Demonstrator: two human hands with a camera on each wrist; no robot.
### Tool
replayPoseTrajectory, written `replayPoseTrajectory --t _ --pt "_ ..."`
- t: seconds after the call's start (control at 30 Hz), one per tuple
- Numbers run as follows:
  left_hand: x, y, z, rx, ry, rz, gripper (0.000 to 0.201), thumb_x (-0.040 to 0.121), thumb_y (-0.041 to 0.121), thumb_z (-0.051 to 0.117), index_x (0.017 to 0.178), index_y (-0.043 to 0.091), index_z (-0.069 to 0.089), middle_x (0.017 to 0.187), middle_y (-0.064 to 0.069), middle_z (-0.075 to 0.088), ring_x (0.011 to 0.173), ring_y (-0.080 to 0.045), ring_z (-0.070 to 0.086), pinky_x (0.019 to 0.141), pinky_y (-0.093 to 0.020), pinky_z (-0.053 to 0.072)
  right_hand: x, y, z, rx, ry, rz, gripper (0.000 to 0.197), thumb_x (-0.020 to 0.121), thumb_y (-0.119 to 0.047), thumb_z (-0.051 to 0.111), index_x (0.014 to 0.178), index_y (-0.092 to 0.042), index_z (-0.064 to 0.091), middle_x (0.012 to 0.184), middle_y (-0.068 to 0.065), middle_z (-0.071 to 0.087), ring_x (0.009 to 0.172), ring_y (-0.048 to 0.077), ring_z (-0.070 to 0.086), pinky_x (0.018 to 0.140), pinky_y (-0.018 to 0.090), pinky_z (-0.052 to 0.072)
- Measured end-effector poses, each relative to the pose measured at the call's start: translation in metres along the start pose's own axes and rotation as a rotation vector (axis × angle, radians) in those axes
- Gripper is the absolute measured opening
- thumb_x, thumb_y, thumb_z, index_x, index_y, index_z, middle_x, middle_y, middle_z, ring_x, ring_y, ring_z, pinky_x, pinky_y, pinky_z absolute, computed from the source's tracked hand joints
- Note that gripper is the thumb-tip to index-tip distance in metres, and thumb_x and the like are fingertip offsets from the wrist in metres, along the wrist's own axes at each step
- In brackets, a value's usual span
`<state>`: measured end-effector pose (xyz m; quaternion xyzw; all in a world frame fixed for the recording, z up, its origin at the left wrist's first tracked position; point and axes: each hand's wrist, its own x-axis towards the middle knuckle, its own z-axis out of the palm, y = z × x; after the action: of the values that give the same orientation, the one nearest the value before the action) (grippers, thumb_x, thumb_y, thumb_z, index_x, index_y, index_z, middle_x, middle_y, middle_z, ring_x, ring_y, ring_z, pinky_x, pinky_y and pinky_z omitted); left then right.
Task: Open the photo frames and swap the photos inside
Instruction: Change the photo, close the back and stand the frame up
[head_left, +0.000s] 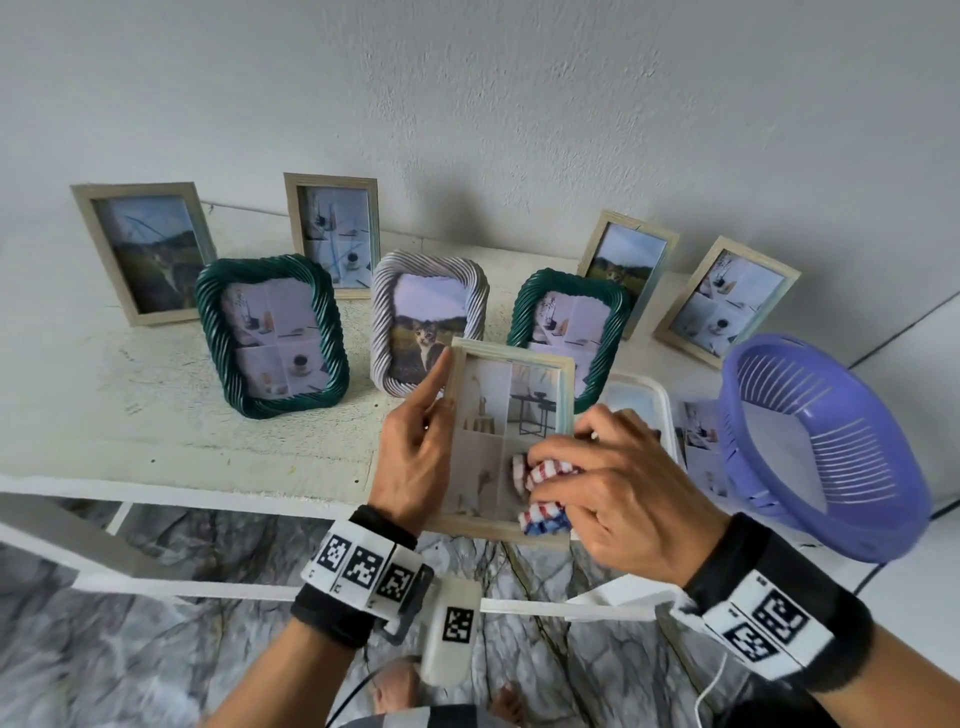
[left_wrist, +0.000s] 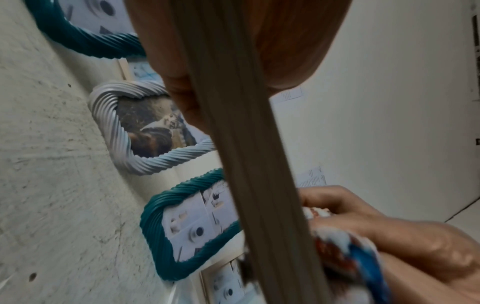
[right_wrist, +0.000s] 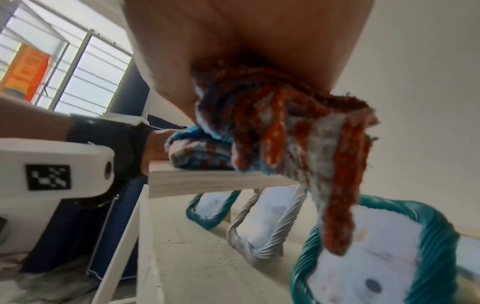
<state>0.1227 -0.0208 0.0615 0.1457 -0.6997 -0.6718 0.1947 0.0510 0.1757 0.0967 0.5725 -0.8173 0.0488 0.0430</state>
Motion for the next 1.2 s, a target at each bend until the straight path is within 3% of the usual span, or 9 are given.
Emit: replayPoseTrajectory --t 0.13,0.23,0.3,0.4,0.5,0.6,0.73,0.9,1.2 --pt "0.004 -0.016 0.002 0.004 -0.019 0.02 0.05 0.103 0.007 0.036 0.148 0.03 0.036 0.086 0.003 0.074 0.049 -0.005 0.033 0.044 -0.012 0.034 0.014 0.014 -0.006 -0.1 0.079 0.099 0.035 0.08 -0.021 0.042 0.09 -0.023 0.075 0.115 -0.005 0.068 0.088 0.019 0.039 0.072 0.035 0.03" --pt "0.002 -0.021 0.003 -0.028 -0.005 -0.011 0.05 0.103 0.006 0.034 0.148 0.028 0.036 0.066 0.022 0.036 0.041 -0.006 0.024 0.038 -0.017 0.029 0.017 0.009 -0.003 -0.126 0.107 0.175 0.042 0.083 -0.022 0.038 0.105 -0.02 0.073 0.124 -0.004 0.064 0.089 0.019 0.039 0.073 0.034 0.031" --pt "-0.001 -0.016 0.005 -0.047 -0.012 0.001 0.049 0.103 0.007 0.034 0.148 0.024 0.035 0.064 0.018 0.055 0.042 -0.011 0.038 0.04 -0.019 0.039 0.018 -0.008 0.001 -0.072 0.136 0.159 0.036 0.082 -0.019 0.046 0.106 -0.018 0.073 0.125 -0.001 0.063 0.089 0.02 0.042 0.075 0.036 0.036" --pt "0.001 -0.012 0.005 -0.078 -0.033 -0.036 0.051 0.097 0.019 0.04 0.148 0.025 0.038 0.12 -0.008 0.066 0.095 -0.034 0.067 0.087 -0.052 0.056 0.015 -0.035 0.008 0.009 0.113 0.068 0.029 0.077 -0.014 0.059 0.101 -0.019 0.074 0.124 -0.001 0.064 0.09 0.02 0.042 0.077 0.038 0.041" --pt "0.0 -0.018 0.002 -0.077 -0.053 -0.057 0.051 0.093 0.033 0.044 0.143 0.04 0.042 0.102 -0.009 0.061 0.088 -0.028 0.052 0.079 -0.073 0.046 0.007 -0.039 0.008 0.066 0.042 0.016 0.032 0.08 -0.014 0.049 0.099 -0.024 0.074 0.123 -0.008 0.063 0.091 0.018 0.039 0.078 0.034 0.039" --pt "-0.002 -0.019 0.003 -0.013 -0.018 0.016 0.048 0.101 0.016 0.039 0.146 0.034 0.039 0.081 0.003 0.063 0.06 -0.017 0.047 0.06 -0.038 0.052 -0.001 -0.018 0.005 0.039 0.069 0.031 0.033 0.082 -0.023 0.043 0.086 -0.024 0.075 0.114 -0.008 0.068 0.088 0.017 0.04 0.075 0.034 0.036" --pt "0.002 -0.017 0.004 0.019 -0.016 0.043 0.05 0.103 0.007 0.037 0.149 0.026 0.034 0.109 -0.01 0.069 0.047 0.0 0.045 0.051 -0.01 0.039 0.01 0.015 -0.004 -0.093 0.144 0.122 0.039 0.083 -0.027 0.038 0.09 -0.019 0.075 0.111 -0.003 0.07 0.083 0.019 0.04 0.07 0.037 0.037" --pt "0.001 -0.027 0.004 -0.026 0.004 0.033 0.048 0.103 0.005 0.034 0.148 0.024 0.035 0.044 0.012 0.034 0.04 -0.003 0.022 0.037 -0.016 0.025 0.032 0.027 -0.011 -0.177 0.181 0.196 0.041 0.083 -0.022 0.039 0.106 -0.019 0.072 0.12 -0.001 0.064 0.087 0.022 0.04 0.071 0.036 0.033" --pt "0.008 -0.04 -0.014 -0.034 0.04 0.053 0.049 0.103 0.003 0.035 0.146 0.026 0.038 0.075 0.031 0.052 0.067 0.013 0.036 0.06 -0.002 0.037 0.013 0.056 0.004 0.115 0.508 0.672 0.046 0.09 -0.013 0.057 0.135 -0.01 0.053 0.126 0.016 0.054 0.107 0.031 0.049 0.081 0.028 0.036"
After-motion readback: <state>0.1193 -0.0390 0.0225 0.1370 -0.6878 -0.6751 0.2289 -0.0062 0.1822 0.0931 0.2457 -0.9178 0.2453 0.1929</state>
